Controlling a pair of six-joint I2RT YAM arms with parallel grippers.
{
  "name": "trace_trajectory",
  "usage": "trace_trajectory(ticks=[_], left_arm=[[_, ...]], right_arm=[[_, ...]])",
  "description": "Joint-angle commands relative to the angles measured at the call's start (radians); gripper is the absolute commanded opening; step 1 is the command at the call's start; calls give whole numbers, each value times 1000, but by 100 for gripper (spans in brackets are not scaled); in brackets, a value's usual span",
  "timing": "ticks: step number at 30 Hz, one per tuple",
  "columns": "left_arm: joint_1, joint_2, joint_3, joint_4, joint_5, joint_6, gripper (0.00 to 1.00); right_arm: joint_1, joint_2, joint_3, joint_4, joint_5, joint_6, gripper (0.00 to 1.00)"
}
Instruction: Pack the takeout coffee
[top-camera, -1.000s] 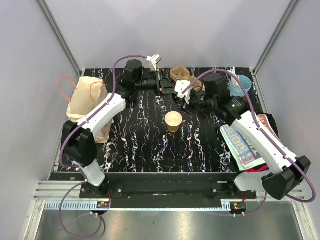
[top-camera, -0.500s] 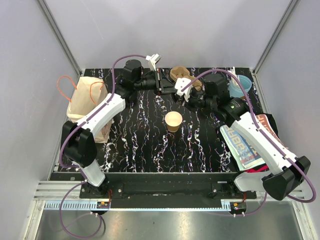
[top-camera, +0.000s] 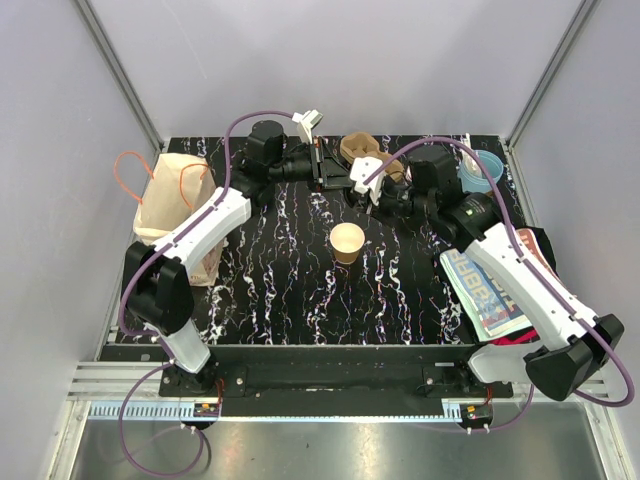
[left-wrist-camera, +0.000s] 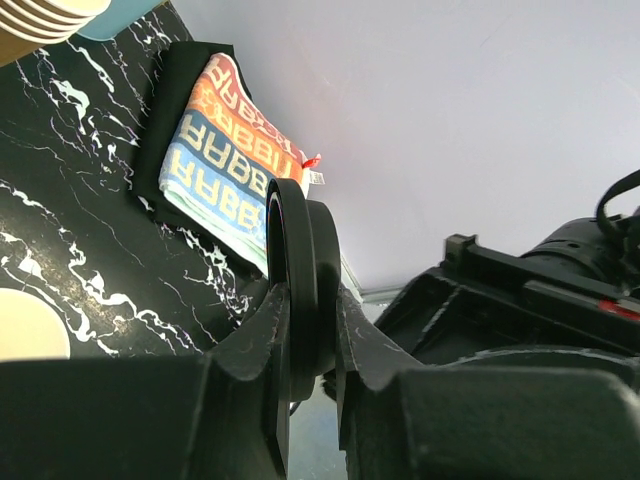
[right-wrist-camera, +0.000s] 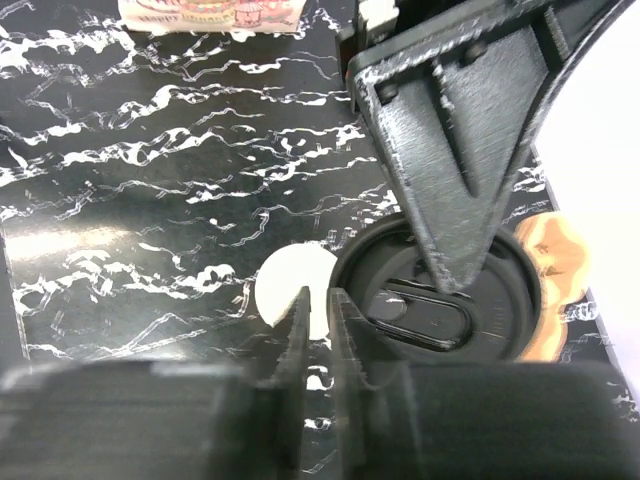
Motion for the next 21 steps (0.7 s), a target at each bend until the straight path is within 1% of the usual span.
trace_trajectory(ticks=[1, 2, 5, 6, 7, 9, 11, 14, 21], left_arm=[[1, -58, 19, 8, 15, 34, 0], [1, -57, 19, 5, 12, 36, 0], [1, -61, 16, 2, 11, 39, 0], [1, -61, 16, 1, 11, 39, 0], [1, -61, 16, 4, 8, 39, 0], [1, -64, 14, 4, 12, 36, 0], [1, -68, 14, 5, 12, 34, 0], [2, -71, 17, 8, 14, 31, 0], [1, -77, 17, 12, 17, 29, 0]], right_arm=[[7, -50, 87, -55, -8, -27, 28], [5, -57, 90, -63, -4, -30, 32], [7, -63, 88, -60, 15, -34, 38], [5, -63, 78, -54, 21, -36, 40], [5, -62, 67, -46, 34, -39, 45], [7, -57, 41, -6, 54, -36, 49], [7, -51, 30, 15, 70, -30, 51], [8, -34, 15, 40, 51, -10, 52], [7, -11, -31, 116, 67, 28, 50]])
